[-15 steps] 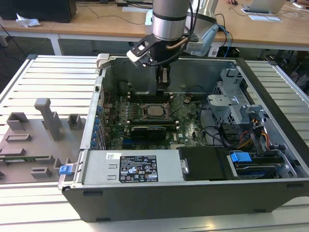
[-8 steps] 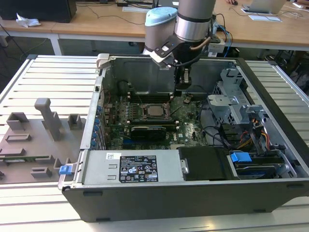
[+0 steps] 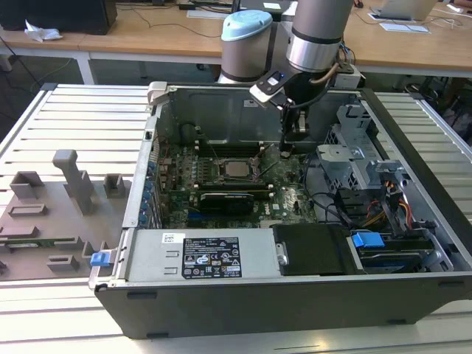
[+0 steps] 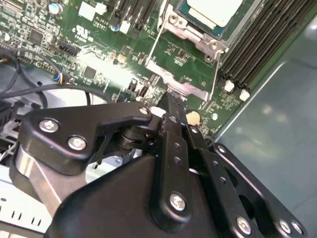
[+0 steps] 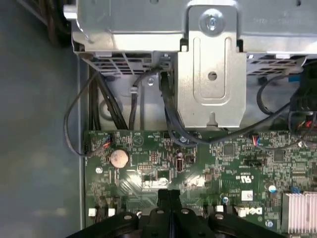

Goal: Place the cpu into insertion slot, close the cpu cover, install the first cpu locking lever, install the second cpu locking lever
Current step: 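Close the cpu cover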

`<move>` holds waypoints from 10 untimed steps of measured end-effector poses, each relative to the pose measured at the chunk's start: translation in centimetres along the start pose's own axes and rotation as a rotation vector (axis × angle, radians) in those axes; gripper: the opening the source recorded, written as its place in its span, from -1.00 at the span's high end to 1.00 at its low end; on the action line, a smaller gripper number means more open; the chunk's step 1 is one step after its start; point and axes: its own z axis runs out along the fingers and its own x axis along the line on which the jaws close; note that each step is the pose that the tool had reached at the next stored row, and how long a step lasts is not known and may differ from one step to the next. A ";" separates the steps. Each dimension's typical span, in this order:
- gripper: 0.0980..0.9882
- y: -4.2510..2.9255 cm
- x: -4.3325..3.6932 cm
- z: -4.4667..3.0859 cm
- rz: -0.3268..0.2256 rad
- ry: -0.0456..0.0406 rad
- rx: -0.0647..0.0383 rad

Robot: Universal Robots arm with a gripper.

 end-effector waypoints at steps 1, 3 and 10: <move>0.98 0.00 0.00 0.18 0.000 0.0001 0.000; 0.98 -0.01 0.01 0.64 0.000 0.0002 0.000; 0.98 -1.74 -0.02 0.72 0.000 0.0014 0.000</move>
